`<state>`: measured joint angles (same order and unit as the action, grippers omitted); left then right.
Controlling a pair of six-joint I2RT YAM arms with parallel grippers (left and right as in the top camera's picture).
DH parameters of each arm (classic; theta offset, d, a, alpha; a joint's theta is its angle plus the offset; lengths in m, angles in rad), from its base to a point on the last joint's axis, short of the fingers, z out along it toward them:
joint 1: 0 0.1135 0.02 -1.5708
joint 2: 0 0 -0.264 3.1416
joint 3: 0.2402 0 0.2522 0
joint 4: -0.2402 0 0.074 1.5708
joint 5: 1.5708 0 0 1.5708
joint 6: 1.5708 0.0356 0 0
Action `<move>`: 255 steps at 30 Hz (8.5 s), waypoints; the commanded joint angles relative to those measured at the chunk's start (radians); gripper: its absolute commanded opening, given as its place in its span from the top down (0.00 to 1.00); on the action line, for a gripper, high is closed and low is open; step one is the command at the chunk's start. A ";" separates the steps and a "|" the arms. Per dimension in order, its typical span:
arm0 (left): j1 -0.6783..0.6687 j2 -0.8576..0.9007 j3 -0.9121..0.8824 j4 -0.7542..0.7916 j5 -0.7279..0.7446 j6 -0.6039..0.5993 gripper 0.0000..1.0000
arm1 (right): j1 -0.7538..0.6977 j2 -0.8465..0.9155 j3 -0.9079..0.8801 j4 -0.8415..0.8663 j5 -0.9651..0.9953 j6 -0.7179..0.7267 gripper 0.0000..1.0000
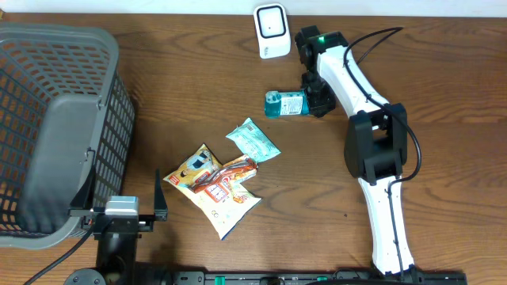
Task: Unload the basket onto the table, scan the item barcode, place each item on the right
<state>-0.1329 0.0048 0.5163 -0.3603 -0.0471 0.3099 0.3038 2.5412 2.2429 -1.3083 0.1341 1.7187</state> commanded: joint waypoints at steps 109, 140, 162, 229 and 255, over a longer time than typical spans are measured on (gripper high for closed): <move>-0.004 -0.002 0.006 0.002 0.009 -0.016 0.00 | -0.050 -0.224 -0.317 0.844 -0.587 -0.465 0.99; -0.004 -0.001 0.005 -0.006 0.009 -0.016 0.00 | -0.014 -0.043 -0.317 1.700 -0.230 -0.396 0.99; -0.004 -0.001 0.005 -0.006 0.009 -0.016 0.00 | -0.072 -0.356 -0.317 1.381 -0.617 -1.019 0.99; -0.004 -0.001 0.005 -0.013 0.010 -0.016 0.00 | -0.612 -0.520 -0.322 0.083 -0.961 -1.814 0.99; -0.004 -0.002 0.005 -0.012 0.010 -0.016 0.00 | 0.077 -0.520 -0.324 -0.383 -1.023 -2.142 0.98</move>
<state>-0.1329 0.0048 0.5163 -0.3779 -0.0471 0.3103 0.3134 2.0205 1.9194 -1.6970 -0.9638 -0.4469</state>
